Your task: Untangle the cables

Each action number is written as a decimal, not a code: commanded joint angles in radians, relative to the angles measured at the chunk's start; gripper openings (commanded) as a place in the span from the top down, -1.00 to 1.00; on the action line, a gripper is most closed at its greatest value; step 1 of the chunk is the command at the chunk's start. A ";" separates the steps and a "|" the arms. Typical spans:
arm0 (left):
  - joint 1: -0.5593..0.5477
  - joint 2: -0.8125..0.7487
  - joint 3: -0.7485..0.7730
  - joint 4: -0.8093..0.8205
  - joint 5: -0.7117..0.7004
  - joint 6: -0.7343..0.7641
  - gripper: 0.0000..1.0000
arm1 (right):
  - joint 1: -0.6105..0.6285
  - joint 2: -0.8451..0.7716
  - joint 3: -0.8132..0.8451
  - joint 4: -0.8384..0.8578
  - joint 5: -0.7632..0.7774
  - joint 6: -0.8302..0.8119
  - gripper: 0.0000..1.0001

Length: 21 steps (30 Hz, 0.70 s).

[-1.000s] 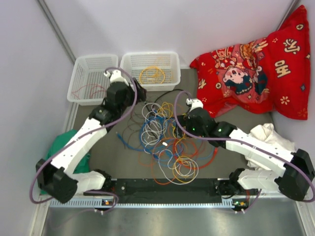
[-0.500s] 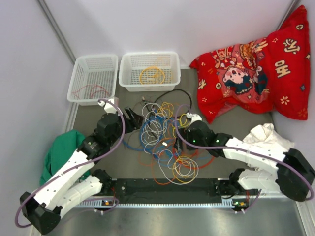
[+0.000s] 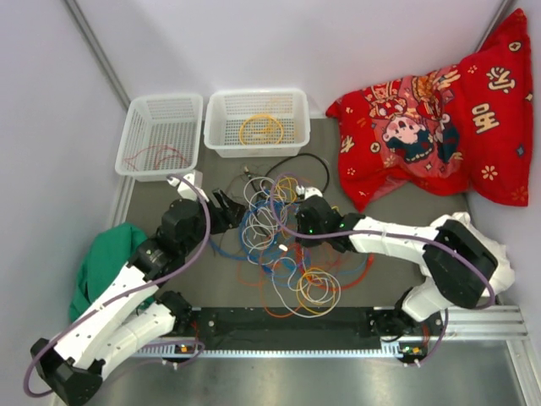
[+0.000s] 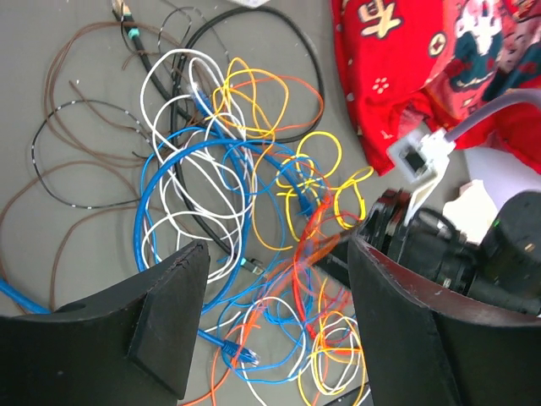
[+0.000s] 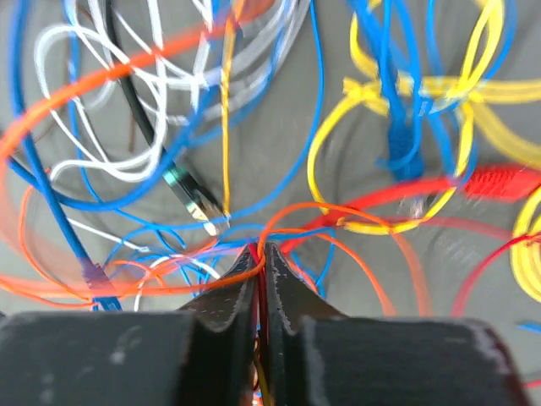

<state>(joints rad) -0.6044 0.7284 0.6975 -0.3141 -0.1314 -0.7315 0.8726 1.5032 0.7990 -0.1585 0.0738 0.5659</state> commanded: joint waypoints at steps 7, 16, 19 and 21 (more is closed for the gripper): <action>-0.005 -0.055 0.016 0.093 0.062 0.053 -0.43 | 0.000 -0.308 0.236 -0.144 0.129 -0.155 1.00; -0.005 0.089 0.043 0.358 0.291 0.080 -0.46 | 0.002 -0.540 0.333 -0.300 0.115 -0.187 1.00; -0.003 0.129 0.036 0.487 0.355 0.055 -0.46 | 0.002 -0.575 0.332 -0.346 0.118 -0.185 1.00; -0.003 0.160 0.034 0.550 0.426 0.038 -0.46 | 0.002 -0.593 0.325 -0.357 0.124 -0.184 1.00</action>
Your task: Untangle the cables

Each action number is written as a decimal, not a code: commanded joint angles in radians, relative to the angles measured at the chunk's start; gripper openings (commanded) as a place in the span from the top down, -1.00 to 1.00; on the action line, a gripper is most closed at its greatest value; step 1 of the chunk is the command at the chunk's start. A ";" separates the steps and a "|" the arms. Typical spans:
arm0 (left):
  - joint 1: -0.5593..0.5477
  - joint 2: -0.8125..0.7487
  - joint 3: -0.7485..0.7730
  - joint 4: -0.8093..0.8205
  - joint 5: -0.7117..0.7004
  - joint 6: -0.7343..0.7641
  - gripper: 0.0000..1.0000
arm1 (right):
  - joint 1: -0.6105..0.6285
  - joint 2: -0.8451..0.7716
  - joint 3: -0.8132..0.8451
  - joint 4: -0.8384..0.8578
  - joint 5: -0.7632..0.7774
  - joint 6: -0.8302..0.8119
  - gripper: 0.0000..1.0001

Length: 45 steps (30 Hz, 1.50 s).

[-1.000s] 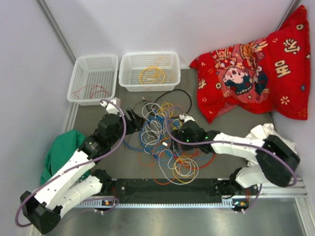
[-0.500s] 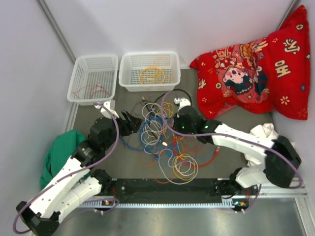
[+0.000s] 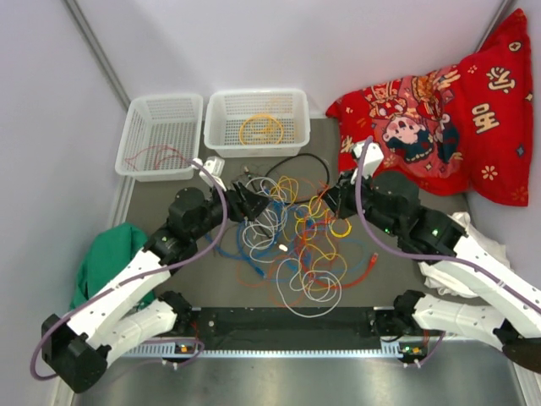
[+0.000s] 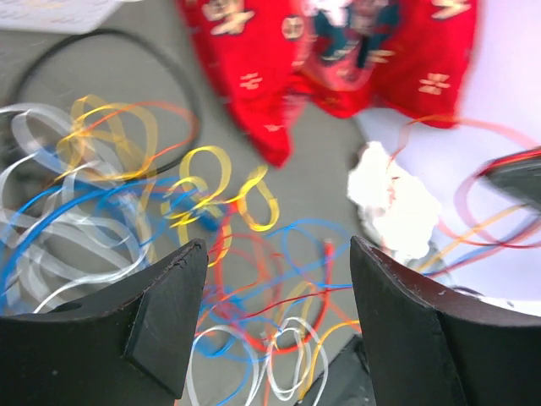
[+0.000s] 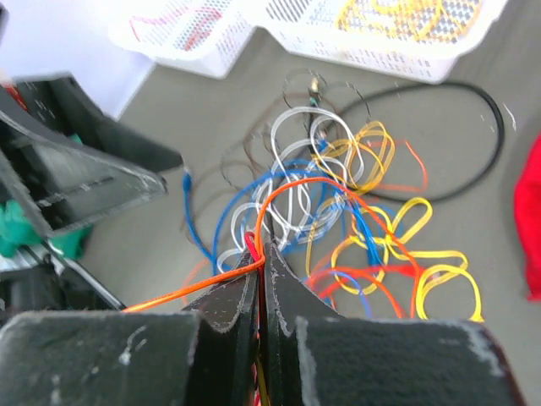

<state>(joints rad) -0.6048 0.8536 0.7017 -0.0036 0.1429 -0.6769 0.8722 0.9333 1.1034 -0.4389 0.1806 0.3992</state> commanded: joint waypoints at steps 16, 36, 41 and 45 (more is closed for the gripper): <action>-0.084 0.271 0.172 0.574 0.465 -0.015 -0.55 | 0.002 -0.010 0.000 -0.072 -0.018 -0.011 1.00; -0.234 0.332 0.344 0.272 0.169 0.224 1.00 | 0.002 -0.073 0.007 -0.133 0.063 -0.013 -0.50; -0.233 0.361 0.594 0.070 0.074 0.292 1.00 | 0.001 -0.154 0.007 -0.123 0.079 -0.029 -0.71; -0.233 0.404 0.746 -0.031 0.040 0.315 1.00 | 0.001 -0.206 -0.014 -0.069 0.034 -0.033 -0.66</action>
<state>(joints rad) -0.8387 1.2263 1.3125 0.0937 0.2672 -0.4259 0.8677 0.7753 1.0935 -0.5972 0.2508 0.3798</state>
